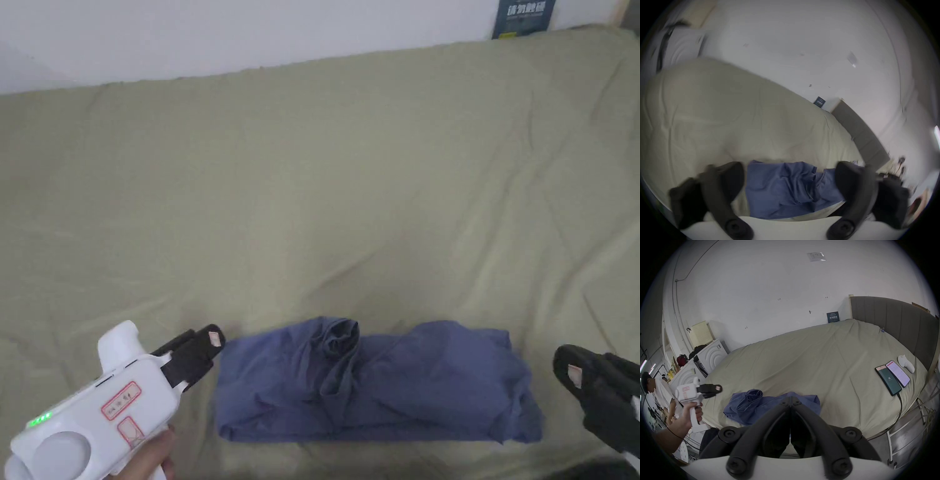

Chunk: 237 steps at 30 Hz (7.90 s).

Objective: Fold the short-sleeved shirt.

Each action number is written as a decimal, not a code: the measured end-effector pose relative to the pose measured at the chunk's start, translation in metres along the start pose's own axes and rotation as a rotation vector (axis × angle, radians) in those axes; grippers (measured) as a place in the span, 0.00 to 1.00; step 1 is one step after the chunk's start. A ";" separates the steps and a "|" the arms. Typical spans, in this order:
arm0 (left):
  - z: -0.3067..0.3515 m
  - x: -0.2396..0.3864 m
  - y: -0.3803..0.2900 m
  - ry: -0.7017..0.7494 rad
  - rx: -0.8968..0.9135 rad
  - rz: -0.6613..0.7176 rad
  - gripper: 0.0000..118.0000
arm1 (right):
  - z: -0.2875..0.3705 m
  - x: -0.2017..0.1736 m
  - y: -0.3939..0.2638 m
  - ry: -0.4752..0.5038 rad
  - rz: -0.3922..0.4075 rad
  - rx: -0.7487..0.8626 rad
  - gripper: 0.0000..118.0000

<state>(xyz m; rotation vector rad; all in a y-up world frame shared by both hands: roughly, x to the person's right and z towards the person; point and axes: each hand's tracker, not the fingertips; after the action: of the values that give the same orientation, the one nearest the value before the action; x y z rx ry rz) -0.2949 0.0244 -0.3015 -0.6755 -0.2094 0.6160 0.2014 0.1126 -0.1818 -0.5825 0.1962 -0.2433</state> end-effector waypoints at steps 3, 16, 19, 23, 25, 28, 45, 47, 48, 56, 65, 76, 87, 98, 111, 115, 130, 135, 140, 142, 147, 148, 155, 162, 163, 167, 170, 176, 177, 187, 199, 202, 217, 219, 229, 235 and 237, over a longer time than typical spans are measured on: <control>-0.038 0.008 -0.023 -0.106 -0.111 0.039 0.05 | 0.003 -0.001 -0.001 0.000 -0.003 0.003 0.00; -0.067 0.079 -0.083 -0.123 -0.238 -0.062 0.05 | 0.011 0.014 0.007 -0.048 0.002 0.014 0.00; -0.005 0.097 -0.059 -0.042 -0.108 -0.344 0.05 | 0.008 0.006 0.011 -0.041 0.041 0.024 0.00; 0.071 0.103 -0.039 0.063 0.062 -0.503 0.05 | -0.004 -0.002 0.011 -0.041 0.071 0.031 0.00; 0.086 0.094 -0.032 0.161 0.052 -0.504 0.05 | -0.009 -0.007 0.011 -0.040 0.086 0.026 0.00; 0.090 0.069 -0.026 0.108 0.042 -0.387 0.39 | -0.013 -0.014 0.011 -0.023 0.094 0.017 0.00; -0.046 -0.118 -0.046 -0.663 -0.234 0.578 1.00 | -0.010 -0.033 0.008 -0.057 0.158 -0.024 0.00; -0.063 -0.109 -0.048 -0.641 -0.328 0.585 1.00 | -0.013 -0.034 0.008 -0.055 0.148 -0.037 0.00; -0.067 -0.102 -0.048 -0.662 -0.352 0.509 1.00 | -0.016 -0.034 0.007 -0.052 0.138 -0.044 0.00; -0.065 -0.085 -0.043 -0.462 -0.372 0.395 0.12 | -0.026 -0.044 0.011 -0.042 0.152 -0.066 0.00; -0.051 -0.069 -0.046 -0.322 -0.318 0.372 0.12 | -0.022 -0.042 0.015 -0.046 0.149 -0.054 0.00; 0.047 -0.078 0.032 -0.095 -0.173 0.092 0.12 | -0.013 -0.037 0.013 -0.042 0.137 -0.025 0.00; 0.016 0.114 -0.008 -0.047 -0.218 -0.431 0.12 | -0.007 -0.030 0.006 -0.017 0.122 -0.017 0.00; -0.094 0.167 -0.101 0.083 -0.430 -0.601 0.50 | 0.020 -0.010 -0.002 -0.131 0.168 0.021 0.00; -0.048 0.054 -0.013 -0.286 -0.174 0.054 0.13 | 0.021 0.007 -0.011 -0.115 0.122 0.016 0.00; -0.104 0.080 -0.057 -0.273 -0.282 -0.009 0.11 | 0.024 0.011 -0.014 -0.126 0.110 0.007 0.00; -0.063 0.145 -0.085 -0.277 -0.318 -0.320 0.11 | 0.022 0.016 -0.006 -0.161 0.132 0.000 0.00; 0.038 0.131 -0.080 0.011 -0.162 -0.603 0.11 | -0.009 -0.010 -0.007 -0.090 0.175 -0.041 0.00; 0.069 0.094 -0.078 0.183 -0.148 -0.549 0.11 | -0.061 -0.043 -0.009 0.075 0.191 -0.122 0.00; 0.072 0.081 -0.078 0.178 -0.132 -0.515 0.11 | -0.087 -0.048 -0.011 0.154 0.122 -0.161 0.00; 0.058 0.060 -0.075 0.208 -0.188 -0.499 0.49 | -0.167 -0.024 -0.028 0.428 -0.194 -0.362 0.00; 0.055 0.058 -0.073 0.200 -0.204 -0.493 0.71 | -0.178 -0.018 -0.033 0.416 -0.242 -0.395 0.00; 0.003 0.004 -0.061 -0.204 -0.300 -0.059 0.87 | -0.199 -0.004 -0.047 0.233 -0.172 -0.494 0.00; -0.091 -0.039 -0.081 -0.514 -0.442 0.178 0.87 | -0.198 -0.005 -0.048 0.236 -0.144 -0.491 0.00; -0.098 -0.035 -0.078 -0.635 -0.388 0.206 0.87 | -0.198 -0.004 -0.049 0.240 -0.151 -0.487 0.00; -0.119 -0.013 -0.081 -0.578 -0.422 0.210 0.73 | -0.197 -0.002 -0.050 0.254 -0.160 -0.476 0.00; -0.123 -0.009 -0.082 -0.264 -0.464 0.062 0.25 | -0.190 -0.001 -0.047 0.280 -0.153 -0.446 0.00; -0.092 0.007 -0.059 -0.288 -0.424 0.016 0.25 | -0.158 -0.010 -0.036 0.299 -0.097 -0.354 0.00; -0.082 0.003 -0.051 -0.274 -0.426 -0.009 0.25 | -0.152 -0.011 -0.032 0.304 -0.092 -0.344 0.00; 0.062 -0.159 0.093 0.131 -0.321 -0.151 0.25 | -0.120 -0.013 -0.032 0.289 -0.029 -0.358 0.00; 0.090 -0.253 0.156 0.280 -0.398 -0.103 0.26 | -0.111 -0.019 -0.029 0.256 -0.027 -0.357 0.00; 0.098 -0.253 0.155 0.239 -0.398 -0.105 0.53 | -0.108 -0.018 -0.026 0.252 -0.025 -0.347 0.00; 0.214 -0.236 0.163 0.575 -0.249 -0.146 0.04 | -0.095 -0.017 -0.020 0.230 0.023 -0.277 0.00; 0.211 -0.191 0.162 0.633 -0.181 -0.253 0.04 | -0.091 -0.018 -0.007 0.177 0.078 -0.236 0.00; 0.212 0.100 0.133 0.334 0.606 -0.594 0.04 | -0.020 -0.054 0.135 0.003 0.293 0.222 0.00; 0.201 0.195 0.119 0.232 0.724 -0.688 0.04 | 0.041 -0.088 0.190 -0.028 0.393 0.480 0.00; 0.192 0.205 0.113 0.225 0.714 -0.677 0.04 | 0.049 -0.093 0.197 -0.012 0.364 0.480 0.00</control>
<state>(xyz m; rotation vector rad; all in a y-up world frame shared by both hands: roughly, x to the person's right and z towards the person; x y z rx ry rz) -0.2545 0.3153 -0.2295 0.0417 0.0072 -0.0601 0.1585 0.3232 -0.2417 -0.0657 0.2193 0.0692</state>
